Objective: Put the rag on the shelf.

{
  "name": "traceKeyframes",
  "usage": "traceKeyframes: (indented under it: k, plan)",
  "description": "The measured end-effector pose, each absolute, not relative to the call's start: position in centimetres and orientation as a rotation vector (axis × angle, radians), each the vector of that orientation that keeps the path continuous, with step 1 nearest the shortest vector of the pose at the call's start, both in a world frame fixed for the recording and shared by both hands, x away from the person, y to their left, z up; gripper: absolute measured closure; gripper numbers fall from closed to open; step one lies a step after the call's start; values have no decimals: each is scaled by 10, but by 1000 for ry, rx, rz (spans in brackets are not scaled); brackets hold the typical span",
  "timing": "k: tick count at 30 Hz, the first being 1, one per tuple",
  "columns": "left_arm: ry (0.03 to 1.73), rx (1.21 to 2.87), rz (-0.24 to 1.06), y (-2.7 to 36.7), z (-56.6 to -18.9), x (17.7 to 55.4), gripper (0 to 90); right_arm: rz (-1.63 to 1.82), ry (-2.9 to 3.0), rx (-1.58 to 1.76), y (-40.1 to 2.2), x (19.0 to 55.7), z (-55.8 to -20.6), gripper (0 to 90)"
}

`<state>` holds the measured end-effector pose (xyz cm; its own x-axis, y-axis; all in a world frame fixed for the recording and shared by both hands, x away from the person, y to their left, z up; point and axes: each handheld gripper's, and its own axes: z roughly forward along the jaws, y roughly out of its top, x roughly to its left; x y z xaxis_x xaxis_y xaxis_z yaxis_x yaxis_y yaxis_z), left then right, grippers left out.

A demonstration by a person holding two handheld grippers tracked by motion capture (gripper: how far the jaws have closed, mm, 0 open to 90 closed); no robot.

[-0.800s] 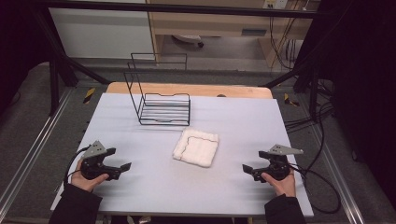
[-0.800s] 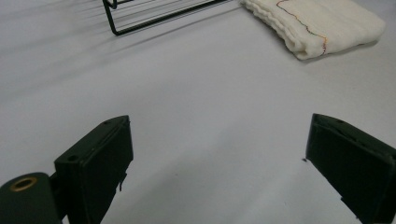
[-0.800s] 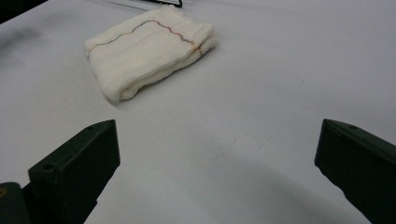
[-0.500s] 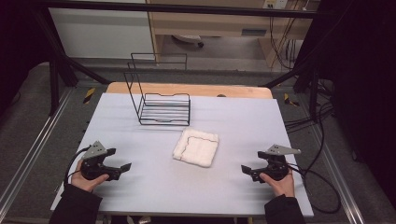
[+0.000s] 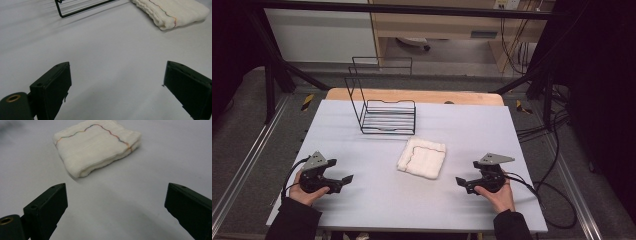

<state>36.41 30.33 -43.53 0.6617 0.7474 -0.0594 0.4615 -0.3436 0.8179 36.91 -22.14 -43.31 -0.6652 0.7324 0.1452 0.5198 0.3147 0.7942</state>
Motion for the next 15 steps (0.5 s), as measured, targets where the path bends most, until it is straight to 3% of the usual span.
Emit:
traceKeyframes:
  k: [8,15]
  plan:
    - [947,1998,419,305,-435,364,77,1225,2374,1085,-184,372,-431,139]
    - [955,1993,421,306,-436,364,79,1164,2463,967,-156,373,-432,331]
